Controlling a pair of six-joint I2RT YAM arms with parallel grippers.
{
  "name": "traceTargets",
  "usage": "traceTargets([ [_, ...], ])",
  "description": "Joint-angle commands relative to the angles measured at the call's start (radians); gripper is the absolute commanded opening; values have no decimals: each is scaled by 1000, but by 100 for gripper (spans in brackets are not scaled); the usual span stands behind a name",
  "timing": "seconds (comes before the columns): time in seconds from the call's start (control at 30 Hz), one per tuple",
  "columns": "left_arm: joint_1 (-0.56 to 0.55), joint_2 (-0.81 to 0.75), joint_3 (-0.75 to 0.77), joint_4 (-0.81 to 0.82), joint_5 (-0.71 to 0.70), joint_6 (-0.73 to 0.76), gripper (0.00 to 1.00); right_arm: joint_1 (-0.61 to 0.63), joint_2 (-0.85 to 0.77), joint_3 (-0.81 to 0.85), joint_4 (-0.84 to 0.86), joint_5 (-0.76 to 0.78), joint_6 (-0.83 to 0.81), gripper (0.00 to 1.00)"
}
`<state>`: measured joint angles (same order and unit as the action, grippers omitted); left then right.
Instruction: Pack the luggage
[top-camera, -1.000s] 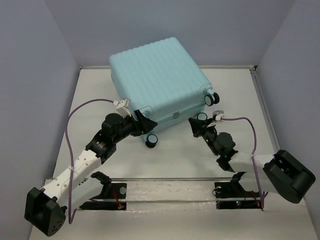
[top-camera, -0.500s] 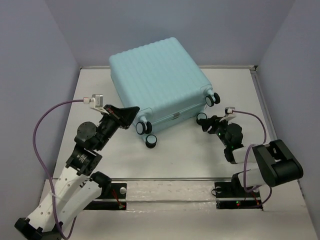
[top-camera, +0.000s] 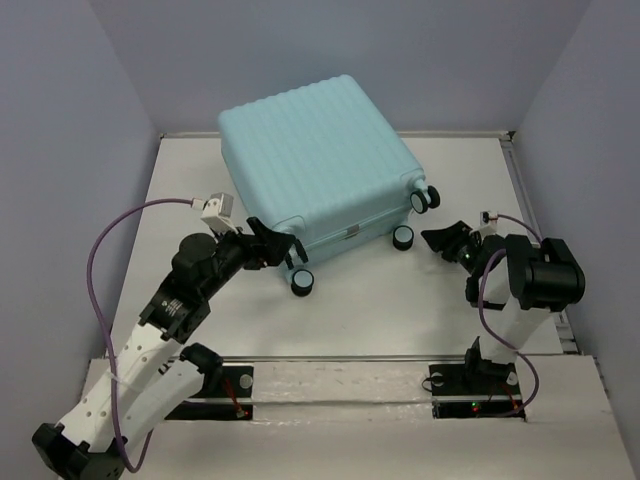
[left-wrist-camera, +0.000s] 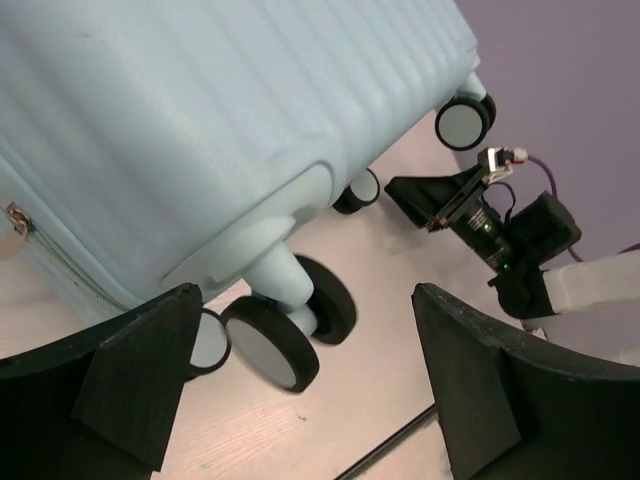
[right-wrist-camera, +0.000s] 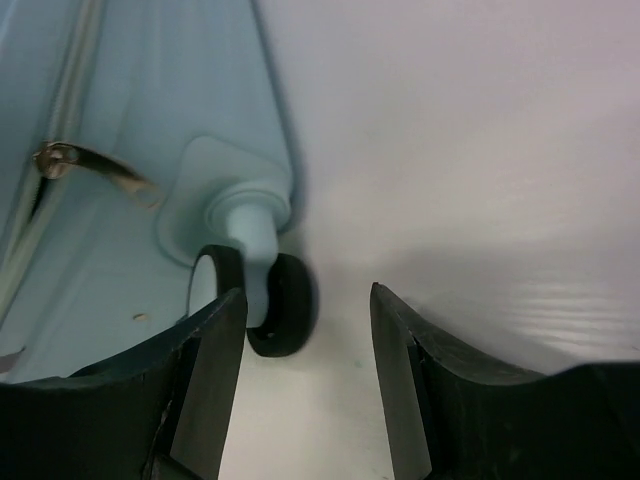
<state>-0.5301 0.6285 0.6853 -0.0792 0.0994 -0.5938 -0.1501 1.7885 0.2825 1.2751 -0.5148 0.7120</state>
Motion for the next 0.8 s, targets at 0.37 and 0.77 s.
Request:
traceTargets([
  [0.37,-4,217,-26,185,226,-40,99,4,-23,191,342,-298,14,57],
  [0.77,-13,280,-113,449,217,-233,82,4,-158,256,14,-272,-177,57],
])
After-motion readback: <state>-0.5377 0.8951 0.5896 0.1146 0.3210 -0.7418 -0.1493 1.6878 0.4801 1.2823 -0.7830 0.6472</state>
